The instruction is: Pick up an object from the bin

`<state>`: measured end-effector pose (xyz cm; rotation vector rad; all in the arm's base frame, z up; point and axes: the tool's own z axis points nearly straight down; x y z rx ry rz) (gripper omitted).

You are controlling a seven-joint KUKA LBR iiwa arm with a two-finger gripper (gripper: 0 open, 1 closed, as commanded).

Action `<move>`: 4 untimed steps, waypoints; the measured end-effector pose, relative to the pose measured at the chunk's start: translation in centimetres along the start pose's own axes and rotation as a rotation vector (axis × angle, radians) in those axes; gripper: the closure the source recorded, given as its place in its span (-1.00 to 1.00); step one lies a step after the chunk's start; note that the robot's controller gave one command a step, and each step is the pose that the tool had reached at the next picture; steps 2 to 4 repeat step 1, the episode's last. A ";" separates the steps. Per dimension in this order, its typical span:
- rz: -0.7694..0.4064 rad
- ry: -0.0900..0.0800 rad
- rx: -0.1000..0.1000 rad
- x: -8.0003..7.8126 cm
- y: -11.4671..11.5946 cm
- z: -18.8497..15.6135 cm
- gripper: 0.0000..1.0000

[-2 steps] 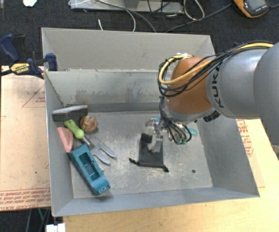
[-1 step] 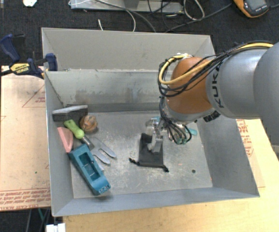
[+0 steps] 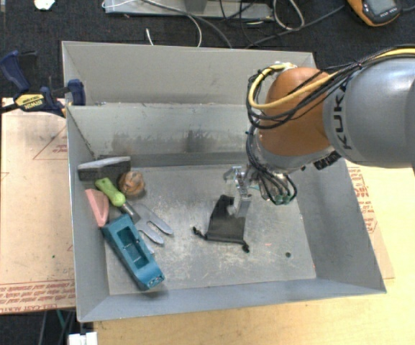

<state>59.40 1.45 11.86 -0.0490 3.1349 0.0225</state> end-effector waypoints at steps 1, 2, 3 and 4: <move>-0.062 0.001 -0.001 0.4 -0.2 -7.7 1.00; -0.062 0.001 -0.001 0.4 -0.2 -7.7 1.00; -0.062 0.001 -0.001 0.4 -0.2 -7.7 1.00; -0.062 0.001 -0.001 0.4 -0.2 -7.7 1.00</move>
Offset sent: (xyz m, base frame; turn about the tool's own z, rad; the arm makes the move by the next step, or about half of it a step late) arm -0.0033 0.0244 0.2734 -0.0389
